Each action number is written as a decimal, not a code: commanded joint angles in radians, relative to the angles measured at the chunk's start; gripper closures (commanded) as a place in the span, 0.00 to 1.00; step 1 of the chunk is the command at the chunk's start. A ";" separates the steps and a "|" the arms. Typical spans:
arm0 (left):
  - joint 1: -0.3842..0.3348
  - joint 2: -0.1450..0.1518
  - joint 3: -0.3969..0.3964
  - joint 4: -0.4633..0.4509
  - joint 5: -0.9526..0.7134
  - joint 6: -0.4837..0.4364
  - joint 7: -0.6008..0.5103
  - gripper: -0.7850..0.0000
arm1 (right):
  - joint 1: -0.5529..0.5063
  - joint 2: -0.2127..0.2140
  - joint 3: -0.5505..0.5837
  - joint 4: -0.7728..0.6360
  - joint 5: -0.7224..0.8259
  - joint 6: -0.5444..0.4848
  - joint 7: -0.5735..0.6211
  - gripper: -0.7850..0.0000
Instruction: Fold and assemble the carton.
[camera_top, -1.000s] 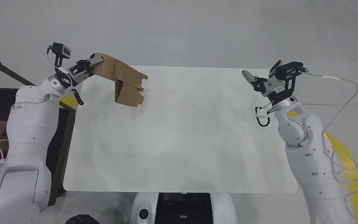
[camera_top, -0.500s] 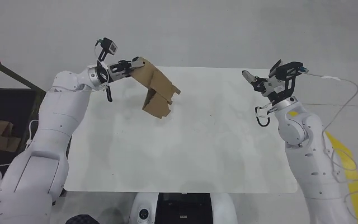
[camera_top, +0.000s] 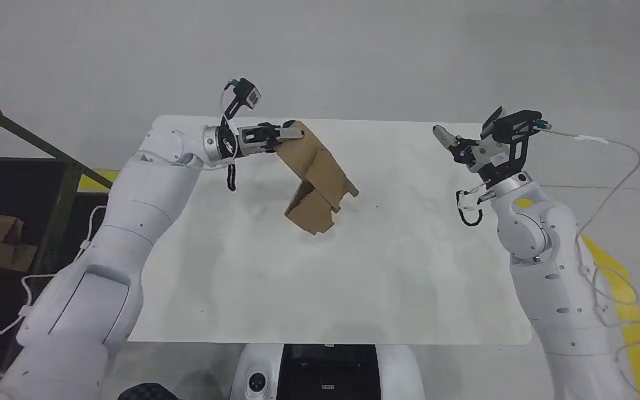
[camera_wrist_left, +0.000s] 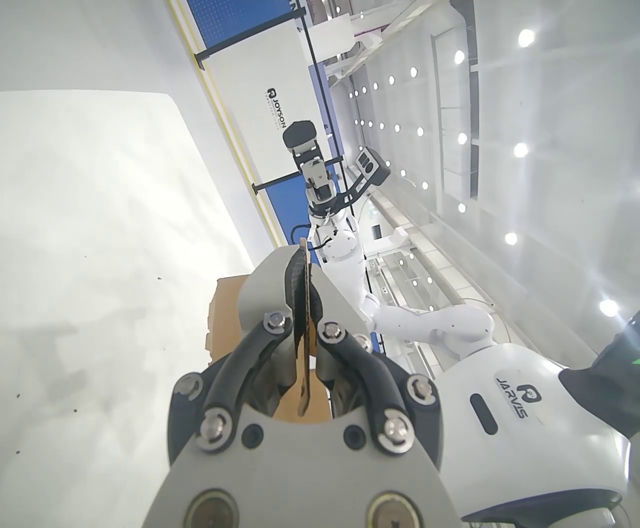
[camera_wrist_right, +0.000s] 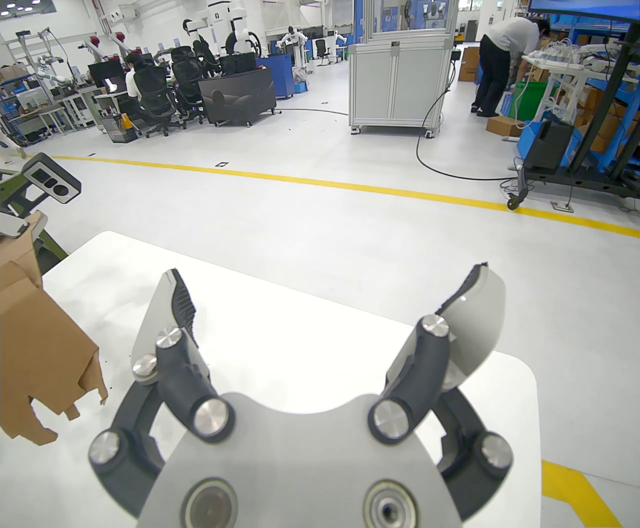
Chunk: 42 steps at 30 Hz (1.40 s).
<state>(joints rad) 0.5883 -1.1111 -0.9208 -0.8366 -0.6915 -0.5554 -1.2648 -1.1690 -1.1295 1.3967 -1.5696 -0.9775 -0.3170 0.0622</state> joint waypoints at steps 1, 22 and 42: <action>0.007 0.001 -0.004 0.000 -0.009 0.001 -0.001 1.00 | 0.000 0.000 0.000 0.000 0.000 0.000 0.000 0.00; 0.013 0.005 -0.014 -0.002 -0.019 0.007 -0.007 1.00 | 0.000 0.000 0.000 0.000 0.000 0.000 0.000 0.00; 0.068 0.005 -0.075 -0.019 -0.168 0.160 -0.160 1.00 | 0.041 -0.001 -0.118 0.162 0.579 -0.403 0.534 0.00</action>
<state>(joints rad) 0.6571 -1.1037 -0.9961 -0.8586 -0.8470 -0.4041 -1.4161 -1.1314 -1.1309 1.2915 -1.4129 -0.4386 -0.6998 0.5588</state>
